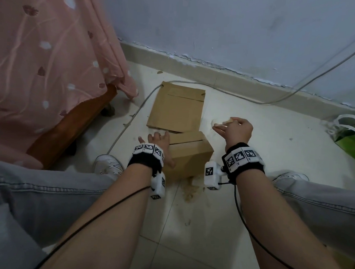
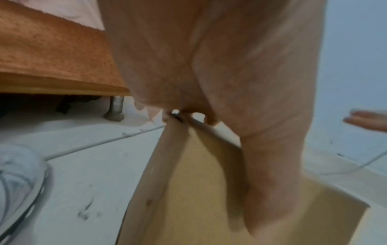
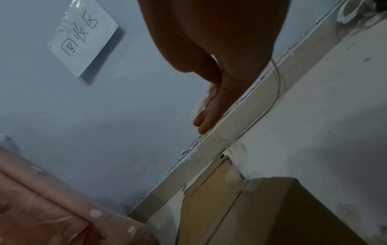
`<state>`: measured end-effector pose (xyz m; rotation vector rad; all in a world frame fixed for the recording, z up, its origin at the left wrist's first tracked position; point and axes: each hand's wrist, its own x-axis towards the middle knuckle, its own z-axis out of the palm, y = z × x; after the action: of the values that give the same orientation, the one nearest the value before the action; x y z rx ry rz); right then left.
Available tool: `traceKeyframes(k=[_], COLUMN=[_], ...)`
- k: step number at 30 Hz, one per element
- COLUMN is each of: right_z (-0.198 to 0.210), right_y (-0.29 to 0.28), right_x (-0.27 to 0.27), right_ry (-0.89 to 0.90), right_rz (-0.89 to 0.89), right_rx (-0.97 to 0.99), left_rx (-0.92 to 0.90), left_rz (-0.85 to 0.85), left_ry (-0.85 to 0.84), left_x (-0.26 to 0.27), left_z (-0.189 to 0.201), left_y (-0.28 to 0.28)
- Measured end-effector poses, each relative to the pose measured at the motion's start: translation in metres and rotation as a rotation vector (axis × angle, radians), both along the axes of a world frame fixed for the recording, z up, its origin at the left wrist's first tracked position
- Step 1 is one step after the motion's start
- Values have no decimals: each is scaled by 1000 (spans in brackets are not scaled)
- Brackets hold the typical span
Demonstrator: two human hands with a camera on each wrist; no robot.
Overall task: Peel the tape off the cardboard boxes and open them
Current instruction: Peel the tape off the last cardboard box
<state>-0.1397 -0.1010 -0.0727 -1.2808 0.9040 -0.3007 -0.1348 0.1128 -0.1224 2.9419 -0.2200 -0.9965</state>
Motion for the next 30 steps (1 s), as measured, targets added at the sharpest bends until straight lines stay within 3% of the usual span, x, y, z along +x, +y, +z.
traceKeyframes(k=[4,11,19,23,30], right_z=[3,7,3,-10,-33], right_y=[1,1,-5,-24,-47], right_x=[2,6,5,8,-1], right_ry=[-37,-59,-44,77,259], right_rz=[5,30,-42,-64,-147], right_rx=[14,16,-45,-175,-234], left_rx=[-3,-147,-74,-84,-165], left_rz=[51,41,107,174,215], left_ry=[-84,-15,-29,-67,-124], left_x=[-13,-7,-12,-13,-9], left_z=[-16,-22,-22,-17,-5], left_y=[-5,-3,3,18,34])
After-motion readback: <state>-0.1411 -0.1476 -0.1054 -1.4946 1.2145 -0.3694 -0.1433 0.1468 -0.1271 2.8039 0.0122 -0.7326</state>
